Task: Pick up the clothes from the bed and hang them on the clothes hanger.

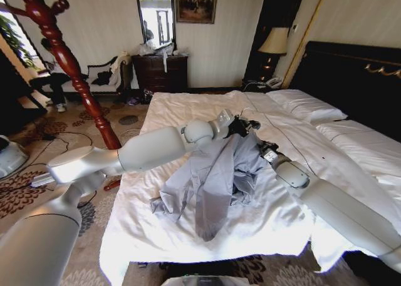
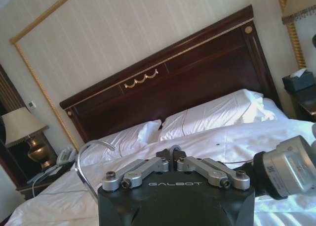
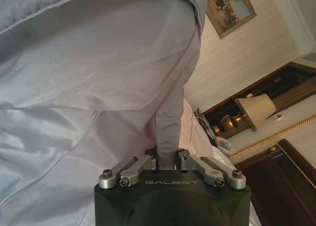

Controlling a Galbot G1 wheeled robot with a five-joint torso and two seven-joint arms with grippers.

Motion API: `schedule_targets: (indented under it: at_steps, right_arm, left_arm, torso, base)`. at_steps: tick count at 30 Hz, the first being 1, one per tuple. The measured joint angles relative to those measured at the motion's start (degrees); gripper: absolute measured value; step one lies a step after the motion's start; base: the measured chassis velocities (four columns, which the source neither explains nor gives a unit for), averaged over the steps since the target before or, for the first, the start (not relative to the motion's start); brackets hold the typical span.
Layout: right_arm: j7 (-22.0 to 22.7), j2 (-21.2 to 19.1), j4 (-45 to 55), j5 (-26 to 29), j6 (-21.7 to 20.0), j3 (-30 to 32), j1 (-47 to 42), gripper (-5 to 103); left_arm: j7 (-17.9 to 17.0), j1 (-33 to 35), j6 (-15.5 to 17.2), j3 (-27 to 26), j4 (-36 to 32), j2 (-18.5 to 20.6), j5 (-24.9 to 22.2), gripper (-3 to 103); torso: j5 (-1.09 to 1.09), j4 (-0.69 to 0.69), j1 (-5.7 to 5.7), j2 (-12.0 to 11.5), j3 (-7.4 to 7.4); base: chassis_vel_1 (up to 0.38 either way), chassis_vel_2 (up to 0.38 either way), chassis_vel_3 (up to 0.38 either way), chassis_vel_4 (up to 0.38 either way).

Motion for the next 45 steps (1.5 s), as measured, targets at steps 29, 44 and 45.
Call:
schedule_targets:
  at_steps: [29,44,45]
  right_arm:
    - [1.2,1.9,-1.5,-1.0,2.2,1.8,-2.7,15]
    - [1.5,2.3,-0.2,-1.5,2.4,3.0,-4.1,15]
    - [1.5,2.3,-0.1,-1.7,2.5,3.1,-4.2,15]
  left_arm:
    - [-3.5,2.9,-3.0,-1.8,-7.7,6.1,-0.8,100]
    - [-5.5,5.2,-3.2,-5.4,-11.8,10.1,-4.8,100]
    - [-5.5,5.5,-3.2,-6.1,-12.1,10.9,-5.3,100]
  torso:
    - [-0.01,-0.01,0.00,0.0,0.00]
    - [-0.01,-0.01,0.00,0.0,0.00]
    - [-0.01,0.00,0.00,0.0,0.00]
  base:
    - [0.000,0.000,0.000,0.000]
    - [0.000,0.000,0.000,0.000]
    - [0.000,0.000,0.000,0.000]
